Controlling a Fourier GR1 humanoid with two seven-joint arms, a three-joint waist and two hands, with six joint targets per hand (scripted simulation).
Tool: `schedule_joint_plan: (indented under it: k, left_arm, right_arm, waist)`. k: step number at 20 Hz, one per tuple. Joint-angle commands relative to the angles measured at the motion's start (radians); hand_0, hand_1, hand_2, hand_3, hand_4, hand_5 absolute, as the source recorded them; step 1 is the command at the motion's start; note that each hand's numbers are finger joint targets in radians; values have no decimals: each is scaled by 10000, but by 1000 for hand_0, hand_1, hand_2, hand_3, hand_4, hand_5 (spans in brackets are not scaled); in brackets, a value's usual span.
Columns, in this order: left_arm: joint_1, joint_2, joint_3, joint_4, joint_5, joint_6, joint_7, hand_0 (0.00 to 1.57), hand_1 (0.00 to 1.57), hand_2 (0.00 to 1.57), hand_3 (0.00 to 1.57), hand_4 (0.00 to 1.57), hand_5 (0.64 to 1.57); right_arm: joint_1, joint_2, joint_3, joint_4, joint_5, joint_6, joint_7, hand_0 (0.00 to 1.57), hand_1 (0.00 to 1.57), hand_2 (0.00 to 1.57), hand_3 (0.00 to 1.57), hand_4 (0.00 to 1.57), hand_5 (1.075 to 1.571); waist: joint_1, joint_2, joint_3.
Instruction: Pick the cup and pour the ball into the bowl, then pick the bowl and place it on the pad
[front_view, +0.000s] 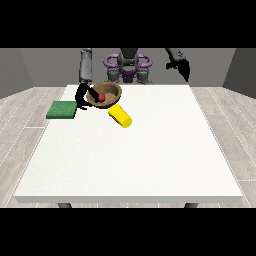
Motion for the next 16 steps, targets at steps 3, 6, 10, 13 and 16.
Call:
schedule_joint_plan:
  k: [3,6,10,13,16]
  left_arm:
    - [830,431,597,818,233,-34,736,0,0,0,0,996,1410]
    - [1542,257,723,1386,69,301,-57,0,0,0,0,1005,1404]
    - [1214,374,1008,1292,139,499,-209,0,0,0,0,999,1410]
    - [910,367,951,1038,254,257,-335,0,0,0,0,1017,1424]
    - [812,289,780,653,256,105,-534,0,0,0,0,1051,1435]
  right_arm:
    - [-326,-501,891,-456,622,705,3863,1571,1571,1571,858,823,1564]
    - [-984,-503,1445,-1286,898,1289,5533,1571,1571,1571,891,807,1567]
    - [-536,-918,822,-2276,147,1996,5241,1571,1571,1571,771,794,1570]
    - [-860,-1648,257,-2372,3,2146,5435,1571,1571,1571,677,788,1570]
    - [-789,-2189,-602,-1867,-451,2301,4116,1571,1571,1571,677,788,1570]
  waist:
    - [-1180,-2344,190]
    - [-1898,-2524,199]
    - [-2245,-1855,211]
    - [-1852,-1179,213]
    - [-1299,-432,217]
